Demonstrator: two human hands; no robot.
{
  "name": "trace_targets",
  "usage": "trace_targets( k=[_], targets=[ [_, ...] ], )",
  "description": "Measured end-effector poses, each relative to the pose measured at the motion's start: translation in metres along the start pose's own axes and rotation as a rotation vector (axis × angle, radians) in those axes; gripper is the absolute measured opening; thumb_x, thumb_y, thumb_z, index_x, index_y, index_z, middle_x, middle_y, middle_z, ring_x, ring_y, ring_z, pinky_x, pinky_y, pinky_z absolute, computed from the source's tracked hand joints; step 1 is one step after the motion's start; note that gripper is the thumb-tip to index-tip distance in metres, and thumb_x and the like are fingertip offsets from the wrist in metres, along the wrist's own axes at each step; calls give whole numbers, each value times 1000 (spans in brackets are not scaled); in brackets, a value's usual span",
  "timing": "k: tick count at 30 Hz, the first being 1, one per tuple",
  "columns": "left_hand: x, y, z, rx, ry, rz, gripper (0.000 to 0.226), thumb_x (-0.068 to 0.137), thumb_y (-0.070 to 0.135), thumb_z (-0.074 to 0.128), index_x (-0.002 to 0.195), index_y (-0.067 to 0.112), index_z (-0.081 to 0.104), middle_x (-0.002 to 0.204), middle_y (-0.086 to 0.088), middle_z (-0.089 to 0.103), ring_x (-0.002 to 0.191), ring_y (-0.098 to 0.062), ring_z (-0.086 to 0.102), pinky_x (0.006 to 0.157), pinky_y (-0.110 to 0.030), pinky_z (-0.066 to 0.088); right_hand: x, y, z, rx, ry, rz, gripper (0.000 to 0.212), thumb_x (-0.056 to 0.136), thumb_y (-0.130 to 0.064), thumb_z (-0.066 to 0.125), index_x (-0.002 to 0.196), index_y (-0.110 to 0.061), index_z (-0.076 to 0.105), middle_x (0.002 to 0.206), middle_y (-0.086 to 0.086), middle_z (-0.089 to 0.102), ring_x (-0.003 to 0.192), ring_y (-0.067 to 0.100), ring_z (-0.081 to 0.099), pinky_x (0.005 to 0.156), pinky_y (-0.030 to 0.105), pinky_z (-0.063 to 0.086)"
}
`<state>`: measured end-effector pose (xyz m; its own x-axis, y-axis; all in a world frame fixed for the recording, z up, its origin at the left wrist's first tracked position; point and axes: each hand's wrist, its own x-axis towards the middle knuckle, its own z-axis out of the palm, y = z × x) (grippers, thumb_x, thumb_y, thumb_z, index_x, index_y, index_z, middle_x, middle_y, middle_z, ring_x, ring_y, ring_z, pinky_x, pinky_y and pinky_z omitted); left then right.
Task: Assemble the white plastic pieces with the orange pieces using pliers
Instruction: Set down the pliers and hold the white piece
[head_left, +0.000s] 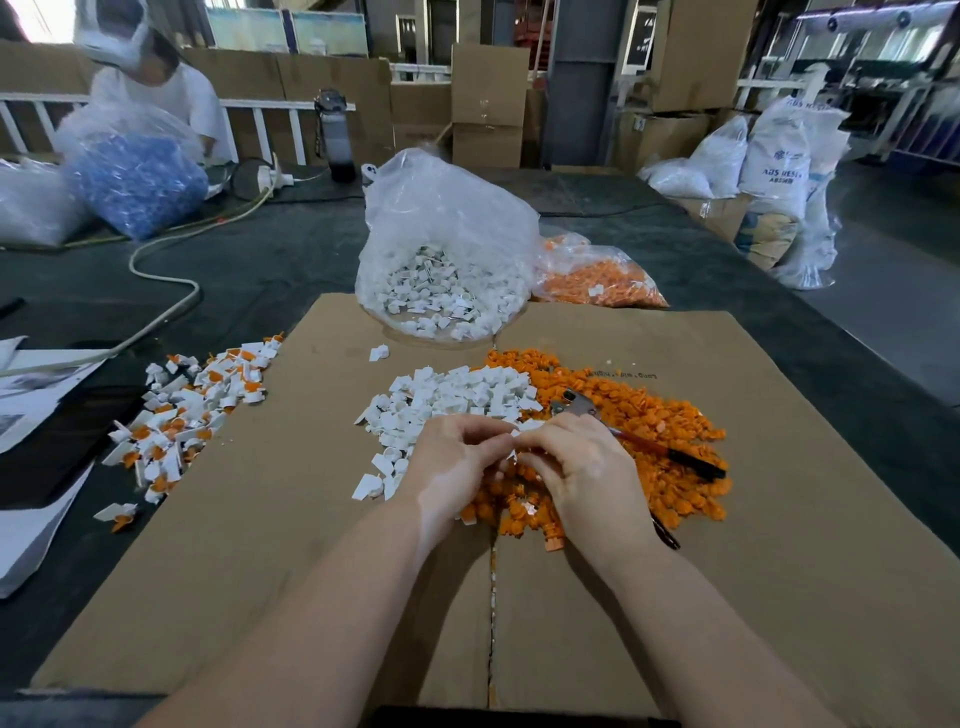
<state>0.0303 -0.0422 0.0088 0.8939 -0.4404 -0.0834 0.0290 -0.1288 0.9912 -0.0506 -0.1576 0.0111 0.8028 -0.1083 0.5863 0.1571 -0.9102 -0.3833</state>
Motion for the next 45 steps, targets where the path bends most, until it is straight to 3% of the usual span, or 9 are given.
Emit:
trace_targets(
  k=[6, 10, 17, 21, 27, 30, 36, 41, 45],
  targets=[
    [-3, 3, -3, 49, 19, 3, 13, 84, 8, 65, 78, 16, 73, 76, -10, 70, 66, -18, 60, 69, -34, 53, 3, -7, 3, -94, -21, -53, 9, 79, -12, 71, 77, -6, 66, 75, 6, 62, 70, 25, 55, 63, 41, 50],
    [1, 7, -29, 188, 297, 78, 12, 90, 9, 59, 90, 13, 70, 69, 5, 63, 56, -7, 55, 49, -17, 47, -1, -6, 3, -43, -1, 31, 12, 75, -9, 75, 86, -7, 69, 83, 5, 66, 79, 26, 60, 71, 40, 51],
    [14, -22, -107, 564, 684, 49, 21, 92, 4, 53, 107, 5, 68, 110, -14, 63, 94, -22, 57, 83, -24, 39, -13, -1, 9, -52, -119, 113, 3, 80, -12, 72, 83, -11, 71, 82, 1, 67, 85, 22, 59, 80, 36, 45],
    [15, -40, -112, 681, 642, 22, 22, 94, 8, 52, 108, 7, 68, 113, -12, 56, 95, -22, 53, 84, -24, 35, -14, -3, 18, -90, -212, 89, 14, 90, -26, 60, 102, -22, 68, 101, -7, 63, 104, 13, 51, 91, 28, 33],
    [11, -34, -93, 776, 639, 140, 21, 88, 12, 60, 106, 15, 69, 117, -8, 51, 115, -24, 40, 97, -33, 34, -13, -8, 27, -165, -330, 39, 25, 90, -41, 56, 111, -31, 63, 106, -12, 54, 107, 9, 41, 84, 26, 20],
    [2, -23, -77, 632, 314, 278, 10, 82, 13, 68, 81, 22, 70, 87, 6, 52, 80, -3, 53, 70, -5, 36, -10, -8, 31, -189, -337, 41, 23, 90, -39, 55, 111, -32, 64, 106, -12, 53, 107, 9, 40, 83, 27, 18],
    [-4, -14, -66, 841, -114, 320, 12, 72, 30, 78, 81, 23, 73, 79, 14, 51, 82, -5, 46, 68, -16, 33, -7, -6, 36, -211, -280, 50, 18, 94, -34, 50, 104, -27, 62, 103, -11, 52, 107, 10, 40, 84, 27, 19],
    [-3, -16, -68, 902, -142, 312, 10, 76, 27, 75, 85, 23, 72, 82, 16, 48, 86, -6, 45, 65, -6, 30, -9, -3, 36, -198, -143, 111, 10, 88, -25, 62, 96, -20, 62, 101, -6, 58, 102, 15, 49, 86, 30, 28],
    [-1, -22, -64, 941, -65, 306, 20, 79, 32, 72, 96, 24, 68, 84, 16, 45, 88, -6, 44, 71, -15, 32, -12, -2, 35, -169, -17, 163, 13, 77, -9, 74, 85, -12, 64, 83, 1, 65, 82, 25, 60, 73, 38, 39]
  ],
)
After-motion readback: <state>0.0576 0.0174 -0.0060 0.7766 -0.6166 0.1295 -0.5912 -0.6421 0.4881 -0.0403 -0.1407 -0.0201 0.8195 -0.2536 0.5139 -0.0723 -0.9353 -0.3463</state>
